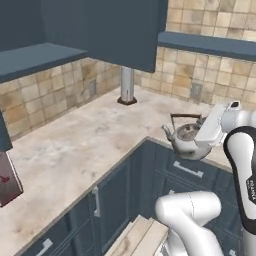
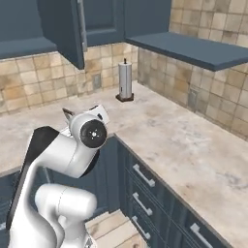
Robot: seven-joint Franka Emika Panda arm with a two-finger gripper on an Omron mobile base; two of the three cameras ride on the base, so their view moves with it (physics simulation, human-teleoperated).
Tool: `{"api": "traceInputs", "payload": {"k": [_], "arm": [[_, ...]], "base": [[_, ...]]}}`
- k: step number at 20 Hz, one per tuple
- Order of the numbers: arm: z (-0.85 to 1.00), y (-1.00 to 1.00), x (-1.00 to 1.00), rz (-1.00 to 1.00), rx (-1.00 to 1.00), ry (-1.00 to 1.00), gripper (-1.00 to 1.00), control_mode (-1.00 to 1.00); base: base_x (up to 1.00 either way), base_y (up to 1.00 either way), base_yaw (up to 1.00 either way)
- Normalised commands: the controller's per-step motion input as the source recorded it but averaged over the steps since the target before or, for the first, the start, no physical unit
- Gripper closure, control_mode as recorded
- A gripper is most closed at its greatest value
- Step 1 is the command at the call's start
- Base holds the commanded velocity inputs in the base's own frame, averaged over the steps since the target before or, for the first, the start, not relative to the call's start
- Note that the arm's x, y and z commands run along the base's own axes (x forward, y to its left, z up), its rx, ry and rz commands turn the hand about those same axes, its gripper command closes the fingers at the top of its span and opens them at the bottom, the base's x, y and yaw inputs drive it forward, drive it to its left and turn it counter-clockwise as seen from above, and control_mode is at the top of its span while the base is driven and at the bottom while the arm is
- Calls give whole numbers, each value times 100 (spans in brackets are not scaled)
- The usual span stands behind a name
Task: Open the cabinet, pick the kettle from the cabinet, and place it in the sink.
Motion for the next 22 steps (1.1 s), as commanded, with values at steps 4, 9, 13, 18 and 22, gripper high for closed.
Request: {"api": "traceInputs", "payload": {"k": [4, 9, 13, 18, 22], "arm": [[0, 0, 0, 0, 0, 0, 100, 100], [0, 0, 0, 0, 0, 0, 100, 100], [0, 0, 0, 0, 0, 0, 100, 100], [0, 0, 0, 0, 0, 0, 100, 100], [0, 0, 0, 0, 0, 0, 100, 100]], "base": [[-10, 0, -77], [-7, 0, -78], [-3, 0, -82], [0, 0, -89], [9, -2, -56]]}}
